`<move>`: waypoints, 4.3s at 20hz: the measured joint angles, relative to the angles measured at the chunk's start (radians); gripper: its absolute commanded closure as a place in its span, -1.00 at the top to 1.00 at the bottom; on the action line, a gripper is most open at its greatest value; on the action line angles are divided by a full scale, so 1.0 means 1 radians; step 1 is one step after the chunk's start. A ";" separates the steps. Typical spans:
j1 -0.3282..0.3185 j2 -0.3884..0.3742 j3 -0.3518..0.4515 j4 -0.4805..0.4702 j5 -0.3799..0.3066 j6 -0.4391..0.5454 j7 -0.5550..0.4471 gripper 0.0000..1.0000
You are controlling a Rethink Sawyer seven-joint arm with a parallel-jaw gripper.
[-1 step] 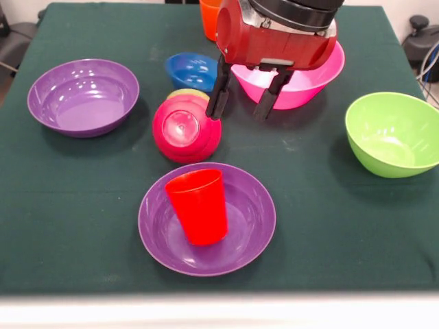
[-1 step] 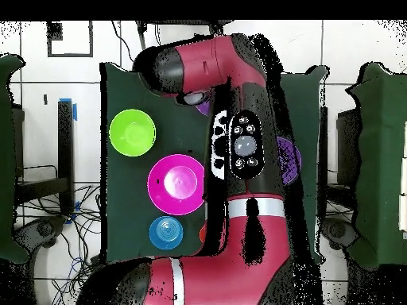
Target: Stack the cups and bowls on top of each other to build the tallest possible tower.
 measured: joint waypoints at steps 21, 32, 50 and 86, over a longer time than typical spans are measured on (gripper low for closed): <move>-0.021 0.069 0.003 -0.024 0.038 -0.086 0.000 1.00; -0.081 0.160 0.003 0.031 0.042 -0.316 0.000 1.00; -0.070 0.139 -0.023 0.133 0.107 -0.266 0.000 -1.00; -0.043 0.135 -0.085 0.172 0.107 -0.282 0.000 -1.00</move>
